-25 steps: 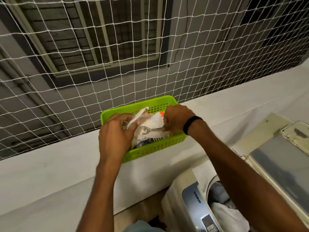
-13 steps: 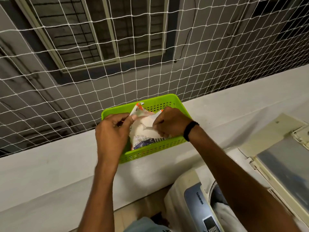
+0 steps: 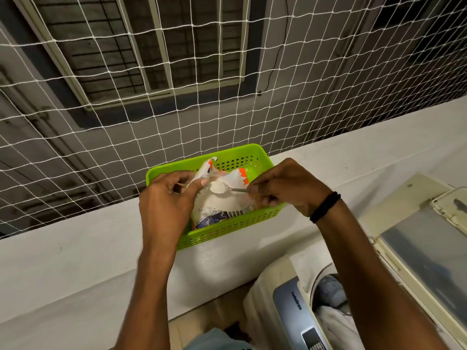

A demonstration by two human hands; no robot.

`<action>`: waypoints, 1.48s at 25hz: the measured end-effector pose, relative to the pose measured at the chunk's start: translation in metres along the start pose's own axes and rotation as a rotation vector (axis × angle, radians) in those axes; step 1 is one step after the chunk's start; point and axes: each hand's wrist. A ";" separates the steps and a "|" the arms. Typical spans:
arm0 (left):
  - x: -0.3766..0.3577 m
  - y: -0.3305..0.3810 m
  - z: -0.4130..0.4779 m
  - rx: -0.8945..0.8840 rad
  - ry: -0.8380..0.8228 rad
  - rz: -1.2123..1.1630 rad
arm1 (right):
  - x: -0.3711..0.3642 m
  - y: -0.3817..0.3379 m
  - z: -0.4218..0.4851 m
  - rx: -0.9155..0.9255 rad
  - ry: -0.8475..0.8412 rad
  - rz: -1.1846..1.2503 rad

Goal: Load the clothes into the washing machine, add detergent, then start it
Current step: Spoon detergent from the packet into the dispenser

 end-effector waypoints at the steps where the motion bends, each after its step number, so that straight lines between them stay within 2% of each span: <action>1: -0.001 0.001 -0.001 -0.003 0.004 0.004 | 0.002 0.000 -0.004 0.020 -0.009 0.022; 12: -0.004 0.042 -0.030 -0.080 0.120 -0.281 | 0.024 0.016 -0.046 -0.012 0.137 0.201; 19: -0.039 0.077 -0.054 -0.198 0.044 -0.495 | 0.057 0.044 -0.095 0.005 0.257 0.295; 26: -0.104 0.102 -0.088 -0.374 -0.188 -0.488 | 0.100 0.094 -0.159 -0.050 0.509 0.383; 30: -0.156 0.112 -0.118 -0.359 -0.399 -0.463 | 0.118 0.138 -0.195 -0.139 0.699 0.432; 37: -0.265 0.106 -0.192 -0.206 -0.847 -0.372 | 0.145 0.247 -0.251 -0.327 0.937 0.538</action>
Point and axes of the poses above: each hand's wrist, its own z-axis towards the middle knuckle, its own x-axis out of the back of the hand, y = z × x, and after that the axes turned 3 degrees about z, right-handed
